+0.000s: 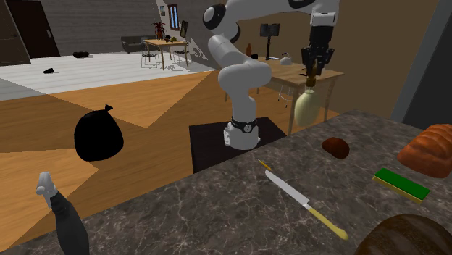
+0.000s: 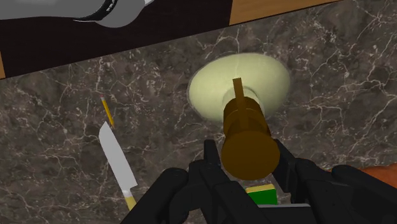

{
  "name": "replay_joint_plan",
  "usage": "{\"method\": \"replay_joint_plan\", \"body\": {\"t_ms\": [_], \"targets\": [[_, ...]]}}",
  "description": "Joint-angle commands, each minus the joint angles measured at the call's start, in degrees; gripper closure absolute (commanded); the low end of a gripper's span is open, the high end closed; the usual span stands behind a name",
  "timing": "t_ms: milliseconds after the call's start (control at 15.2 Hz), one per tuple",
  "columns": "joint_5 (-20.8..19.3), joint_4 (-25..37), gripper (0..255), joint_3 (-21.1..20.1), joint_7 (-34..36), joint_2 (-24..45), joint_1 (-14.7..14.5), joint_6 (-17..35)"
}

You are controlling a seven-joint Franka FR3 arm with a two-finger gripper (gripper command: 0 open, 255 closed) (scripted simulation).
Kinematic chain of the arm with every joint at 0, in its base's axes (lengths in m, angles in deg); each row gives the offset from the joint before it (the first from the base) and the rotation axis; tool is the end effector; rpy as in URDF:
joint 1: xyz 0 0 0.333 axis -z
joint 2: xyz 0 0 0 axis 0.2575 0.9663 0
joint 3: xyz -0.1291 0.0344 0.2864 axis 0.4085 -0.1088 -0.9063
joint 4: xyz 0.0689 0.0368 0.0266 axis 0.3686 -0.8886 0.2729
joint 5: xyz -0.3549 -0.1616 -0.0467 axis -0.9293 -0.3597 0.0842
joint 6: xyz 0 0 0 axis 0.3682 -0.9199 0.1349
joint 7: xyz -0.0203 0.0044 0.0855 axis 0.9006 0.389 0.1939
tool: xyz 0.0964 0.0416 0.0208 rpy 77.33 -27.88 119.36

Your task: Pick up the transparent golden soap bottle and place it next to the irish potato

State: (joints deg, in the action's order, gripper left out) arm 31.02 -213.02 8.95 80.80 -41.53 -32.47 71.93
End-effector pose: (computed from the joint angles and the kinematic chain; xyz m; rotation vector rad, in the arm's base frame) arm 0.1123 0.2465 0.5257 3.0747 0.1672 0.1429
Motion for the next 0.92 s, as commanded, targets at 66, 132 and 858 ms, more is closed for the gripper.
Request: {"method": "replay_joint_plan", "body": {"t_ms": [66, 132, 858], "targets": [[1.0, -2.4, 255, -0.9, -0.1, -0.6, -0.5, 1.8], [1.3, -3.2, 255, -1.3, 0.0, -0.8, -0.7, 2.4], [5.7, -11.1, 255, -5.8, 0.2, -1.9, -2.9, 9.1]]}}
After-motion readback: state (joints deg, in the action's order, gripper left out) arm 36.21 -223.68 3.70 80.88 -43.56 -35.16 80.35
